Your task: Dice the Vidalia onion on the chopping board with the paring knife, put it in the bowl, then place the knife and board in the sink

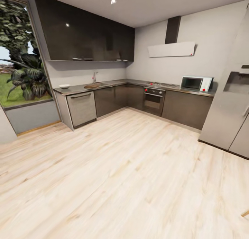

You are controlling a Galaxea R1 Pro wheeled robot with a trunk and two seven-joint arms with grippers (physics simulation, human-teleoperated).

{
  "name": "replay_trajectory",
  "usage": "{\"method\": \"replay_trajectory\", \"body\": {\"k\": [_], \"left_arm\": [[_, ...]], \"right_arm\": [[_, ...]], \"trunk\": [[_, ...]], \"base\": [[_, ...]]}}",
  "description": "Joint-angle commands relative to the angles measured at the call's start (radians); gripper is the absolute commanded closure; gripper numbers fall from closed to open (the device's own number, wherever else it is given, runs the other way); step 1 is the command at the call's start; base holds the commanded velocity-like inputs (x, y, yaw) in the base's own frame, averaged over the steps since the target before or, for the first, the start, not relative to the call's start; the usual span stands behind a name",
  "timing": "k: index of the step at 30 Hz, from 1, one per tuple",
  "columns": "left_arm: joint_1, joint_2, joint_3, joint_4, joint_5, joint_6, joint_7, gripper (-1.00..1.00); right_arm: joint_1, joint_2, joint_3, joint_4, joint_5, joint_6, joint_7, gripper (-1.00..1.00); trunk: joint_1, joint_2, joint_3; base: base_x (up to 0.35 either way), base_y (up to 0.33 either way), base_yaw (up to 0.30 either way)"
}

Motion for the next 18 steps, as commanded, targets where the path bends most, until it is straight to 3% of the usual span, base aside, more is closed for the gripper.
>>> {"method": "replay_trajectory", "body": {"k": [1,18], "left_arm": [[-0.001,0.000,0.000,0.001,0.001,-0.003,0.002,-1.00],[-0.001,0.000,-0.001,0.000,0.001,-0.003,0.003,-1.00]], "right_arm": [[-0.001,0.000,0.000,0.000,0.000,-0.003,-0.003,-1.00],[0.000,0.000,0.001,0.001,0.000,-0.003,-0.003,-1.00]], "trunk": [[0.001,0.000,-0.001],[0.001,0.000,-0.001]], "base": [[0.329,-0.012,0.149],[0.329,0.048,0.140]]}}
